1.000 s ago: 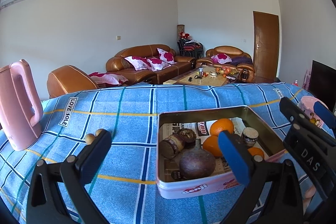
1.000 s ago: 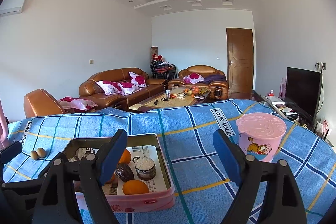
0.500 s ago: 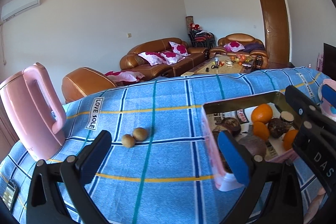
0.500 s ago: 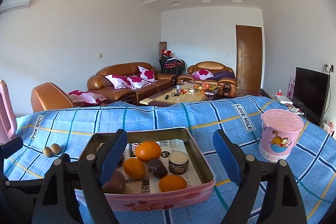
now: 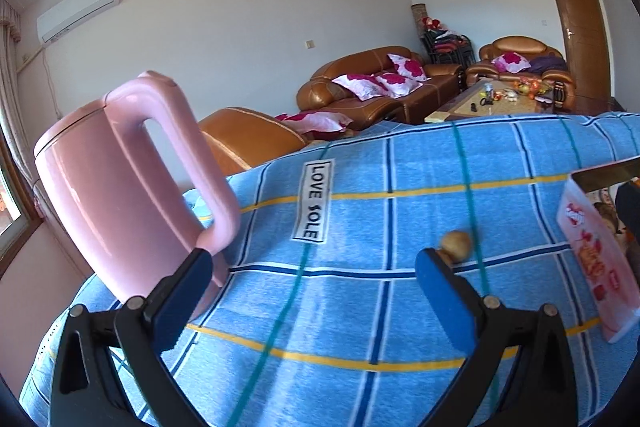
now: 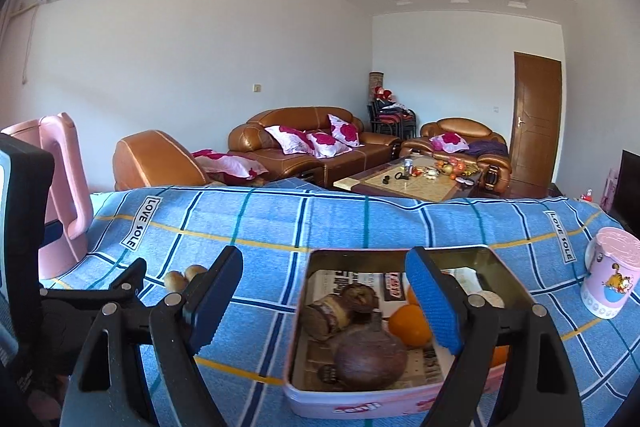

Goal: Organize fruits
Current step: 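Grasp one small tan round fruit with the right tool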

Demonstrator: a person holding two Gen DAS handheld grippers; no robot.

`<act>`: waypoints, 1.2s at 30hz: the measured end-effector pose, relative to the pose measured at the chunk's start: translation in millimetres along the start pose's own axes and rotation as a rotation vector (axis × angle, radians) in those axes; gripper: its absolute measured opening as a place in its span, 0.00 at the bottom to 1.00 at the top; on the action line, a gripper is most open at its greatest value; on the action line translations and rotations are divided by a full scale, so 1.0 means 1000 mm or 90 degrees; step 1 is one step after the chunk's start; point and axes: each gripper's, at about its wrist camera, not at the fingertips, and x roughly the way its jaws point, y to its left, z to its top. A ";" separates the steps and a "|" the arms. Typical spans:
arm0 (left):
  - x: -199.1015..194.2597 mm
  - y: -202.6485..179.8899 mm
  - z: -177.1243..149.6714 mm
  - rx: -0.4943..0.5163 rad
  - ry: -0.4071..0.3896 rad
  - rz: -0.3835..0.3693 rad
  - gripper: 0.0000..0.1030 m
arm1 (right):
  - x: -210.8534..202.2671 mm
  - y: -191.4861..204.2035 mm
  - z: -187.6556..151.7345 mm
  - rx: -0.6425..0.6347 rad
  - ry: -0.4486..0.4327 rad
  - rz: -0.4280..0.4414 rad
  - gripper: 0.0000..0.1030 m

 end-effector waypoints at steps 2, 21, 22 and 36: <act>0.009 0.013 -0.001 -0.027 0.022 0.006 1.00 | 0.010 0.014 0.002 -0.022 0.020 0.017 0.82; 0.046 0.047 -0.016 -0.096 0.167 -0.037 1.00 | 0.128 0.080 -0.010 -0.097 0.328 0.192 0.30; 0.046 0.047 -0.016 -0.097 0.169 -0.037 1.00 | 0.131 0.081 -0.009 -0.094 0.330 0.197 0.30; 0.064 0.049 -0.014 -0.100 0.192 -0.076 1.00 | 0.145 0.089 0.001 -0.074 0.329 0.201 0.29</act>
